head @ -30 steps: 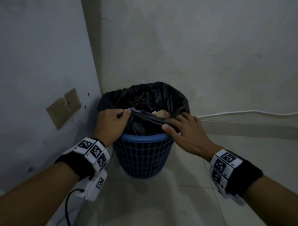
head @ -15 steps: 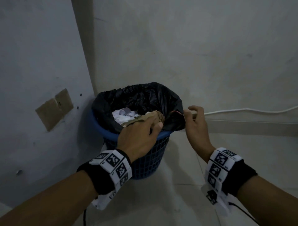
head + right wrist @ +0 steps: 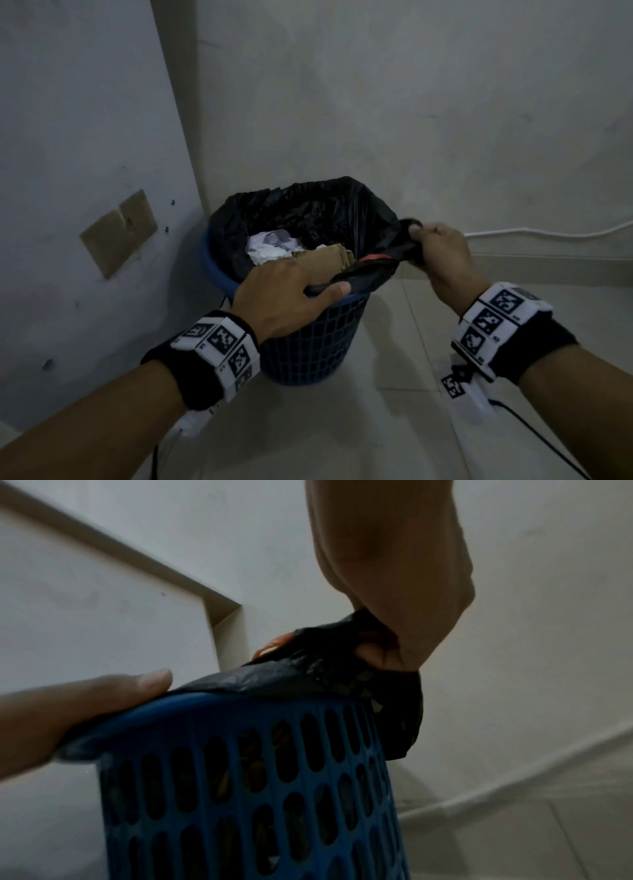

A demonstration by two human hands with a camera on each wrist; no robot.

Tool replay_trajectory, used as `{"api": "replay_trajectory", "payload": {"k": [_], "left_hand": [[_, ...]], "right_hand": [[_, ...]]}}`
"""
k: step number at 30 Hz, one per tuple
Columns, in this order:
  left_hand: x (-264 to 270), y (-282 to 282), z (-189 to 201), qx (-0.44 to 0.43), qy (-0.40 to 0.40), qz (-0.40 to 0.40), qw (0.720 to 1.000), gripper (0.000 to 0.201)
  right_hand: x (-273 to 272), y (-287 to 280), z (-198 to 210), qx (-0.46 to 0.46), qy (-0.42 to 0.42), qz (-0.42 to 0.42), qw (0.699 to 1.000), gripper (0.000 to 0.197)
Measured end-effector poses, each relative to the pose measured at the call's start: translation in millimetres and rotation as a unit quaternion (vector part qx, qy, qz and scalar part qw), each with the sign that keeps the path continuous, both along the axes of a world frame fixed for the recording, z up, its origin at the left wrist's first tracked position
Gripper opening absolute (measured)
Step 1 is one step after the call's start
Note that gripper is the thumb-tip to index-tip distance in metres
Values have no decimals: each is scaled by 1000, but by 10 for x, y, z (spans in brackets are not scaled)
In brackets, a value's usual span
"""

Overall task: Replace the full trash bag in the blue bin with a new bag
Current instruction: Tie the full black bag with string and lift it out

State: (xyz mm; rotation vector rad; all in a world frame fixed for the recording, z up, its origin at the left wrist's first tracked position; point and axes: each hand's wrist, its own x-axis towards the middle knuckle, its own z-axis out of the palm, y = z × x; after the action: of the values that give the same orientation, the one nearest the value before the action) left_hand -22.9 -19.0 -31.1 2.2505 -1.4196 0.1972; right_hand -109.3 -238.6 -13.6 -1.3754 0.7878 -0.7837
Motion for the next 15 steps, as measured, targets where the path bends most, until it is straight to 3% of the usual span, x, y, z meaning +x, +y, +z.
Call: {"api": "replay_trajectory", "payload": {"k": [2,5,7,12,15], "left_hand": [[0,23,15,8,-5,-11,1000,60],[77,116,25,6,-54,-15,998,54],[163,219,5,-40,-68,-35,996,42],[442,477,-101,-73,-87,-4,994,53],[574,566,-126,-72,-25,3,997,42]], "right_hand": [[-5,30,120,-169,-12,-19,985,22],[33,141,182,-329,-7,19,944,9],[43,167,101,-443,63,30,894,24],[-41,182,-243,-653,159,133,728,60],[-53,274,-406,-684,192,158,686,76]]}}
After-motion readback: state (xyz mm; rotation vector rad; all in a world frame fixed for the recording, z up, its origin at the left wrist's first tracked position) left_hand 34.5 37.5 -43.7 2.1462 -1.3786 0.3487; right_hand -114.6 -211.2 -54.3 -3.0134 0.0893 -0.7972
